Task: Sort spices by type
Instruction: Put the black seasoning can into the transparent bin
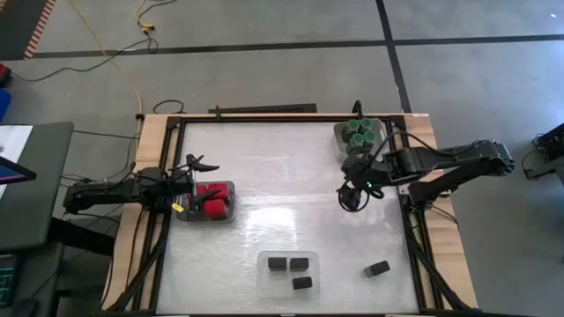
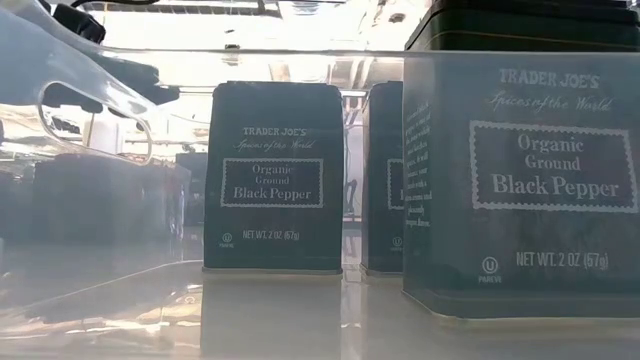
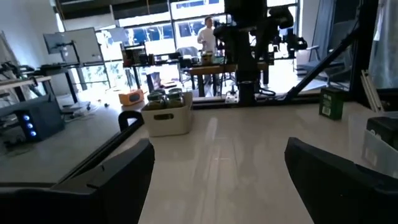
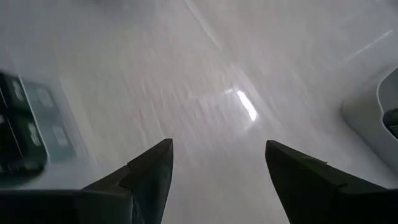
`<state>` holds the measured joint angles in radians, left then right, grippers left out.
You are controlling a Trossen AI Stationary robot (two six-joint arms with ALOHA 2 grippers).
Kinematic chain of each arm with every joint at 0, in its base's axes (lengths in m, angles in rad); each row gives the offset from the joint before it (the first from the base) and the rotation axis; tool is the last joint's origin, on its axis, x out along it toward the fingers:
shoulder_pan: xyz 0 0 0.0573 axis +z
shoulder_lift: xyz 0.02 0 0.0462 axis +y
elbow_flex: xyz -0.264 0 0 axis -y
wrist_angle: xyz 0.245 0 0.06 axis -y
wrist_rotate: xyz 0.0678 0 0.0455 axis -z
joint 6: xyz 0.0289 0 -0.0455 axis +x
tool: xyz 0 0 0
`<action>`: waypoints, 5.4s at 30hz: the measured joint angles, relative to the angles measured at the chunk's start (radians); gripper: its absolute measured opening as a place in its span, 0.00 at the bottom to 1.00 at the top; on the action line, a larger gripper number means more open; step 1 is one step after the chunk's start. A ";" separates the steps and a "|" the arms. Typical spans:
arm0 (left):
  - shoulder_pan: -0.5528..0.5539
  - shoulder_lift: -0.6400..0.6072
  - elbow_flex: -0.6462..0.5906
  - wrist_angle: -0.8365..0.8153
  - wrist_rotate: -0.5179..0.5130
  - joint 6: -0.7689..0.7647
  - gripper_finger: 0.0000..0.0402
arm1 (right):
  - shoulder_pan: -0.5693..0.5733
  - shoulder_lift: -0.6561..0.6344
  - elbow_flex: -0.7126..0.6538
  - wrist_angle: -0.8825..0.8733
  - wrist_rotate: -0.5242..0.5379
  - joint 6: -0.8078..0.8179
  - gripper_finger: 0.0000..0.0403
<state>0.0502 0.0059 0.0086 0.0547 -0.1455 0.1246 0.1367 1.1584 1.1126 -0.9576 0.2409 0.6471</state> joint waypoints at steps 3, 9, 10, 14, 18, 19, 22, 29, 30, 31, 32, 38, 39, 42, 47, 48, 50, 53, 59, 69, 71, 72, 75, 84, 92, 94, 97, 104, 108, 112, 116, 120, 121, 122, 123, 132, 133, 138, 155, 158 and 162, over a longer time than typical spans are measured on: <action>0.000 0.000 0.000 0.000 0.000 -0.001 0.86 | 0.022 0.000 0.000 -0.040 -0.004 -0.039 0.70; 0.000 0.000 -0.001 -0.001 0.000 -0.001 0.86 | 0.146 0.000 0.000 -0.139 -0.008 -0.098 0.70; 0.000 0.001 -0.001 -0.001 0.000 -0.001 0.86 | 0.180 0.000 0.000 -0.151 -0.007 -0.100 0.70; 0.000 0.000 -0.001 -0.001 0.000 -0.001 0.86 | 0.333 0.008 0.020 -0.193 -0.007 -0.095 0.70; 0.000 0.000 -0.002 -0.001 0.000 -0.001 0.86 | 0.485 0.059 0.087 -0.257 -0.006 -0.064 0.70; 0.000 0.000 -0.002 -0.002 0.000 -0.001 0.86 | 0.519 0.081 0.106 -0.275 -0.006 -0.064 0.70; 0.000 0.000 -0.002 -0.002 0.000 -0.001 0.86 | 0.604 0.171 0.171 -0.327 -0.005 -0.065 0.70; 0.000 0.000 -0.002 -0.002 0.000 -0.001 0.86 | 0.721 0.372 0.282 -0.407 -0.059 -0.122 0.70; 0.000 0.000 -0.002 -0.002 0.000 -0.001 0.86 | 0.734 0.389 0.285 -0.397 -0.072 -0.121 0.70; 0.000 0.000 -0.002 -0.002 0.000 -0.001 0.86 | 0.749 0.403 0.285 -0.384 -0.080 -0.120 0.70; 0.000 0.000 -0.002 -0.002 0.000 -0.001 0.86 | 0.765 0.415 0.285 -0.370 -0.081 -0.114 0.70; 0.000 0.000 -0.002 -0.002 0.000 -0.001 0.86 | 0.816 0.427 0.256 -0.260 -0.082 -0.038 0.70; 0.000 0.001 -0.002 -0.002 0.000 -0.001 0.86 | 0.820 0.425 0.240 -0.245 -0.081 -0.038 0.70; 0.000 0.000 -0.002 -0.002 0.000 -0.001 0.86 | 0.828 0.425 0.210 -0.241 -0.079 -0.035 0.70; 0.000 0.000 -0.002 -0.002 0.000 -0.001 0.86 | 0.848 0.428 0.142 -0.200 -0.079 0.034 0.70; 0.000 0.000 -0.002 -0.002 0.000 -0.001 0.86 | 0.855 0.430 0.131 -0.178 -0.080 0.039 0.70; 0.000 0.000 -0.002 -0.002 0.000 -0.001 0.86 | 0.869 0.433 0.108 -0.137 -0.080 0.042 0.70; 0.000 0.001 -0.002 -0.002 0.000 -0.001 0.86 | 0.886 0.434 0.078 -0.111 -0.082 0.068 0.70; 0.000 0.001 -0.002 -0.003 0.000 -0.001 0.86 | 0.904 0.433 0.009 -0.097 -0.087 0.123 0.70; 0.000 0.001 -0.002 -0.003 0.000 0.000 0.86 | 0.902 0.433 -0.057 0.035 -0.099 0.123 0.56; 0.000 0.000 -0.002 -0.002 0.000 -0.001 0.86 | 0.897 0.433 -0.058 0.034 -0.112 0.111 0.45; 0.000 0.000 -0.002 -0.003 0.000 -0.001 0.86 | 0.894 0.433 -0.058 0.033 -0.116 0.108 0.39; 0.000 0.000 -0.002 -0.003 0.000 -0.001 0.86 | 0.891 0.433 -0.058 0.031 -0.134 0.102 0.35; 0.000 0.000 -0.002 -0.002 0.000 -0.001 0.86 | 0.778 0.430 0.084 -0.027 -0.204 0.104 0.35; 0.000 0.000 -0.002 -0.002 0.000 -0.001 0.86 | 0.624 0.433 0.335 -0.148 -0.143 0.070 0.35; 0.000 0.001 -0.002 -0.003 0.000 -0.001 0.86 | 0.591 0.439 0.404 -0.168 -0.124 0.070 0.35; 0.000 0.000 -0.002 -0.003 0.000 -0.001 0.86 | 0.540 0.492 0.534 -0.224 -0.103 0.058 0.35; 0.000 0.001 -0.002 -0.003 0.000 -0.001 0.86 | 0.473 0.761 0.940 -0.381 -0.101 -0.007 0.35; 0.000 0.000 -0.002 -0.003 0.000 -0.001 0.86 | 0.455 0.908 1.170 -0.448 -0.101 -0.028 0.35; 0.000 0.000 -0.002 -0.003 0.000 -0.001 0.86 | 0.440 0.967 1.214 -0.359 -0.120 -0.045 0.35; 0.000 0.000 -0.002 -0.002 0.000 0.000 0.86 | 0.429 0.996 1.205 -0.273 -0.131 -0.055 0.35; 0.000 0.001 -0.002 -0.003 0.000 -0.001 0.86 | 0.418 1.038 1.205 -0.220 -0.131 -0.074 0.35; 0.000 0.000 -0.002 -0.003 0.000 -0.001 0.86 | 0.414 1.053 1.206 -0.203 -0.131 -0.078 0.35; 0.000 0.000 -0.002 -0.003 0.000 -0.001 0.86 | 0.409 1.061 1.206 -0.182 -0.131 -0.089 0.35; 0.000 0.001 -0.002 -0.002 0.000 -0.001 0.86 | 0.409 1.073 1.206 -0.168 -0.135 -0.097 0.35; 0.000 0.002 -0.002 -0.001 0.000 -0.001 0.86 | 0.409 1.189 1.205 -0.153 -0.169 -0.100 0.35; 0.000 0.002 -0.002 -0.001 0.000 -0.001 0.86 | 0.410 1.197 1.205 -0.155 -0.170 -0.105 0.35; 0.000 0.002 -0.002 -0.002 0.000 -0.001 0.86 | 0.410 1.223 1.205 -0.159 -0.172 -0.129 0.35; 0.000 0.002 -0.002 -0.002 0.000 -0.001 0.86 | 0.400 1.271 1.206 -0.117 -0.191 -0.132 0.45; 0.000 0.002 -0.002 -0.002 0.000 -0.001 0.86 | 0.400 1.271 1.206 -0.118 -0.191 -0.133 0.47; 0.000 0.002 -0.002 -0.002 0.000 -0.001 0.86 | 0.398 1.271 1.206 -0.118 -0.191 -0.132 0.44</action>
<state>0.0502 0.0082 0.0067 0.0525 -0.1459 0.1238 0.5345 2.4294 2.3184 -1.0756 0.0502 0.5148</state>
